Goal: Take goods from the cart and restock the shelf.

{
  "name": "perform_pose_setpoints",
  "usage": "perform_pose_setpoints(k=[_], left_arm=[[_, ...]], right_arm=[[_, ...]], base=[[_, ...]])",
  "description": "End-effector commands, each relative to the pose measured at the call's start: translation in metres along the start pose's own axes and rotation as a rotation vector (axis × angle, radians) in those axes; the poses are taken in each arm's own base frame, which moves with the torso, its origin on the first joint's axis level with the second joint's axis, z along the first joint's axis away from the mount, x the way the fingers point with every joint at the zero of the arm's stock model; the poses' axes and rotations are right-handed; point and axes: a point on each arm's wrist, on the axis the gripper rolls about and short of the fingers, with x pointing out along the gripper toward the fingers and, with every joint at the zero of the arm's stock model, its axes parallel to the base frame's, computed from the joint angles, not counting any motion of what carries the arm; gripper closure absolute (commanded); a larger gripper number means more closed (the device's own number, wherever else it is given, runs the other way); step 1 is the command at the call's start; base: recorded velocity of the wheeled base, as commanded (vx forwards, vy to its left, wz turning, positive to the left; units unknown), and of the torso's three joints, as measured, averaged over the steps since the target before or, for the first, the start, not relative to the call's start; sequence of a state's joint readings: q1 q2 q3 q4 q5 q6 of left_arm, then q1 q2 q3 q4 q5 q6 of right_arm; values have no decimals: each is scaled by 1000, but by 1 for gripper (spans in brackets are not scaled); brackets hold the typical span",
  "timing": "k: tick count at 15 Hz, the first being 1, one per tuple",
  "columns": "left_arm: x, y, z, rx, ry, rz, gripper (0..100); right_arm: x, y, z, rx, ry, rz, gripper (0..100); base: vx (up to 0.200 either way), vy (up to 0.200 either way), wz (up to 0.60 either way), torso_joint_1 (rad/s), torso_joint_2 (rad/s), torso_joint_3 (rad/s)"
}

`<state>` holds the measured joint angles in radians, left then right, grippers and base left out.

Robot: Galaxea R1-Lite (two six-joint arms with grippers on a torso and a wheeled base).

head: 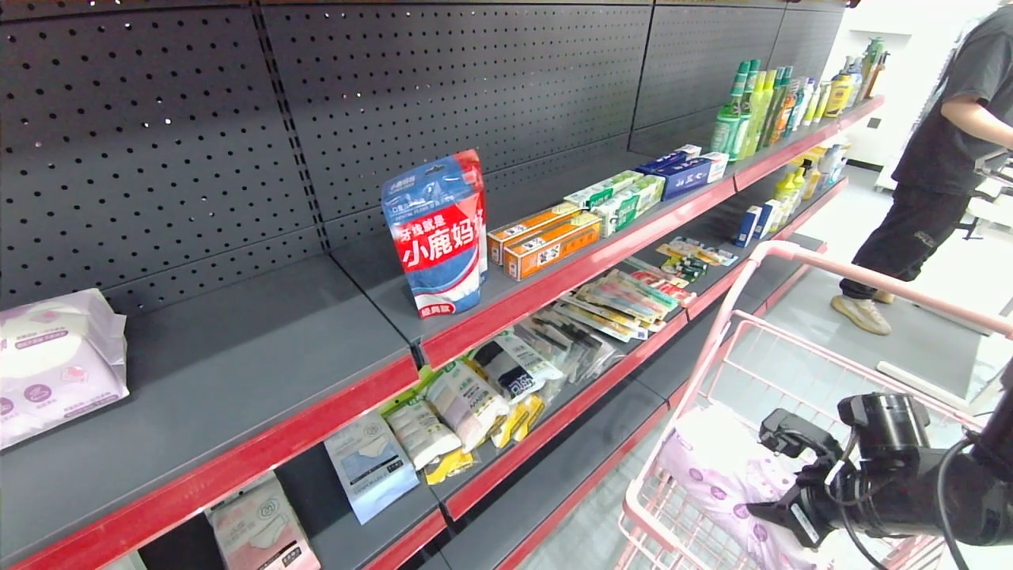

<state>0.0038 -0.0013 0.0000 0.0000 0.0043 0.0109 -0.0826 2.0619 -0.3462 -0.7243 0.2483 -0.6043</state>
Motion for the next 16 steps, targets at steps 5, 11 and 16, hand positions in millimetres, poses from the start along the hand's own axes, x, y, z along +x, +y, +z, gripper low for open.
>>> perform_pose_setpoints(k=[5, 11, 16], left_arm=[[0, 0, 0, 0, 1, 1, 0], [0, 0, 0, 0, 1, 1, 0], [0, 0, 0, 0, 1, 1, 0]], right_arm=[[-78, -5, 36, 127, -288, -180, 100], [-117, -3, 23, 192, -339, -333, 100], [-138, 4, 21, 170, -406, -381, 100]], base=[[0, 0, 0, 0, 0, 0], [0, 0, 0, 0, 0, 0], [0, 0, 0, 108, -237, -134]])
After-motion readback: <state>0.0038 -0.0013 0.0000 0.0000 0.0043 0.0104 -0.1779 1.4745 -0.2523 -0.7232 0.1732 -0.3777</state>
